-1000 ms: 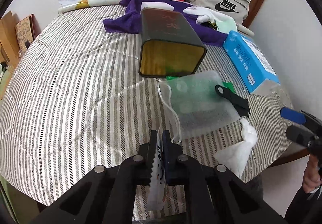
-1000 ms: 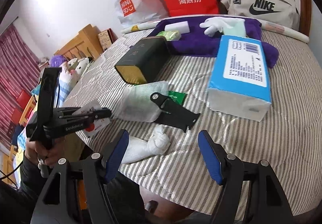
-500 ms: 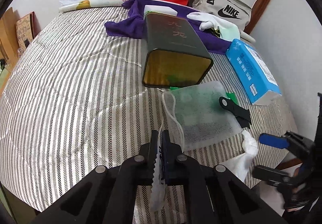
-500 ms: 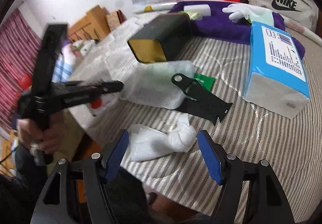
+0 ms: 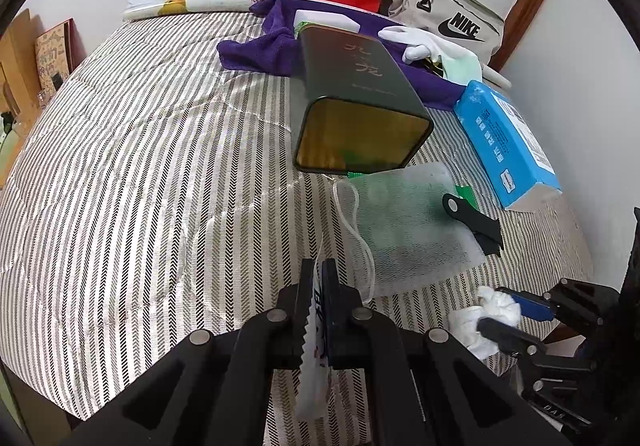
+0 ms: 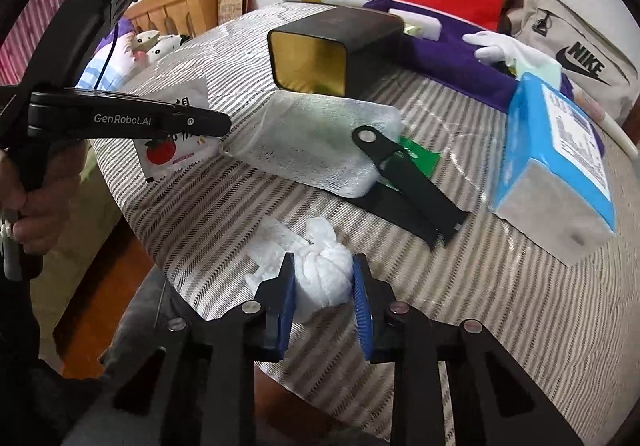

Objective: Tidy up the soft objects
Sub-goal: 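Carry the tomato-print packet and white cloth ball over the purple towel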

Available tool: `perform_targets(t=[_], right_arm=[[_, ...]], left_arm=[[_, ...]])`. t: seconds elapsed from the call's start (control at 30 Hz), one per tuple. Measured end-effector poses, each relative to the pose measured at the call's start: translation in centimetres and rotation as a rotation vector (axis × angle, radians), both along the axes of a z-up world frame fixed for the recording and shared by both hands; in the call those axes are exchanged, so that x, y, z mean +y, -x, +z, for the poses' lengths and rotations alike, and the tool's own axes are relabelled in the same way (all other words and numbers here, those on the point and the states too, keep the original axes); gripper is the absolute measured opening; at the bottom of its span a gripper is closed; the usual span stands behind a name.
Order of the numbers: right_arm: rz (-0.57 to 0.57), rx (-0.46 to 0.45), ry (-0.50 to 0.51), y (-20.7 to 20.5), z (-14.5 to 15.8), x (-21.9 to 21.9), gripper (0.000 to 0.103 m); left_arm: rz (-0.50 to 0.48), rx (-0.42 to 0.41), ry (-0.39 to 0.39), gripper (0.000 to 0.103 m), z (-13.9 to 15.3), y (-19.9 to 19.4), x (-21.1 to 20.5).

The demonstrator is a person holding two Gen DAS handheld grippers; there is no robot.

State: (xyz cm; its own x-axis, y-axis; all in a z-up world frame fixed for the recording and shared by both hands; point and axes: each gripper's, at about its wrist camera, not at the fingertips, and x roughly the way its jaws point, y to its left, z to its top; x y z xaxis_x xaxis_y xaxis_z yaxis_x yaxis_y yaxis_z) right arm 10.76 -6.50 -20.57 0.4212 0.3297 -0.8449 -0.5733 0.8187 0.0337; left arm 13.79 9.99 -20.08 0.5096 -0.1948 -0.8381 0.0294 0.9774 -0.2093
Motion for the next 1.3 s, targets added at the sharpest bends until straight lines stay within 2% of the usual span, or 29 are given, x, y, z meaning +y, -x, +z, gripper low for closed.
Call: perform_targets(t=[0.27,0.43,0.87,1.07,1.2,1.3], right_arm=[[-0.128,-0.008,-0.082,-0.8,1.6,-5.5,0.026],[-0.195,-0.045,-0.102,-2.1,3.1,-8.0,0.026],[-0.224,-0.103,-0.134,-2.6,6.4,-10.2,0.026],[-0.227,-0.137,-0.151,-3.9,8.6,-10.7,0.026],[-0.234,-0.155,-0.168,-5.1,10.0,-10.9,0.026],[-0.243,-0.160,-0.180,-6.2,10.8,-10.9,0.026]], left_arm=[[0.018,-0.001,-0.008,0.005,0.6,0.3,0.0],[0.028,-0.019,-0.016,0.005,1.8,0.7,0.3],[0.033,-0.064,-0.018,0.005,5.7,-0.3,-0.1],[0.020,-0.094,-0.029,0.005,7.6,-1.4,-0.9],[0.023,-0.096,0.008,0.005,8.4,-2.4,-1.0],[0.019,-0.098,-0.001,0.005,8.8,-3.3,-1.3]])
